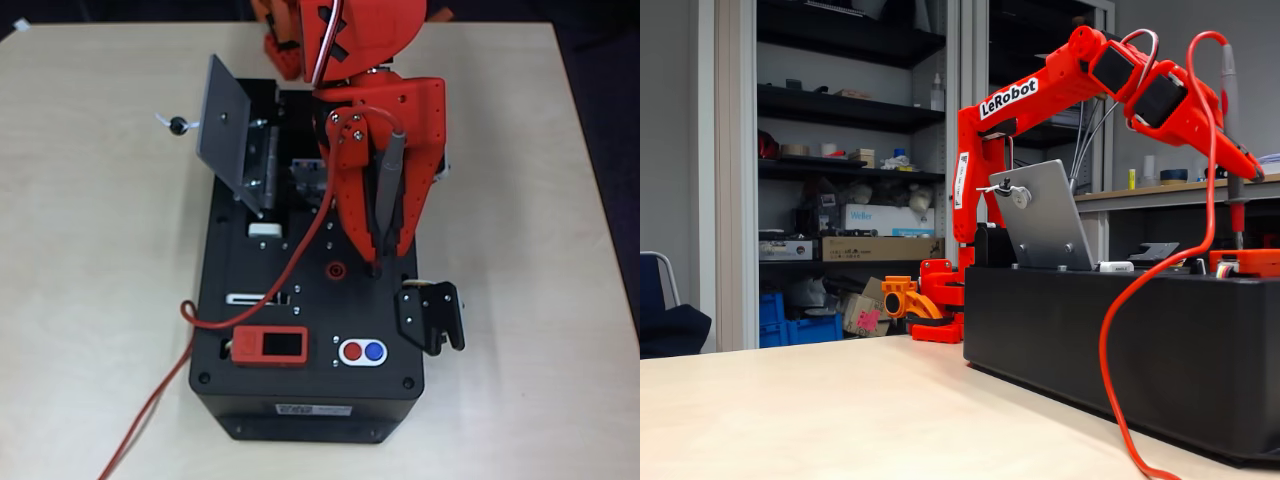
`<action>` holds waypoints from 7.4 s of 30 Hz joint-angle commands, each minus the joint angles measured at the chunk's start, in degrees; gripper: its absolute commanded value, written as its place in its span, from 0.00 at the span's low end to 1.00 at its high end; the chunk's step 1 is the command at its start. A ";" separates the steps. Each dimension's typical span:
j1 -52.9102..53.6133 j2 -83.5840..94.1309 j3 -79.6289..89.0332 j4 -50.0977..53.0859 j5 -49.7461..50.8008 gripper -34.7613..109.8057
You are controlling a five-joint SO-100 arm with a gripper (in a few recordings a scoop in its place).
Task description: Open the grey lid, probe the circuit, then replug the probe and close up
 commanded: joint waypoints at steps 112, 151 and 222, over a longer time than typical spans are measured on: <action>23.12 22.15 -3.08 16.44 -33.13 0.24; 40.61 28.56 41.48 -28.39 -57.30 0.24; 0.18 67.76 58.71 -25.31 13.36 0.24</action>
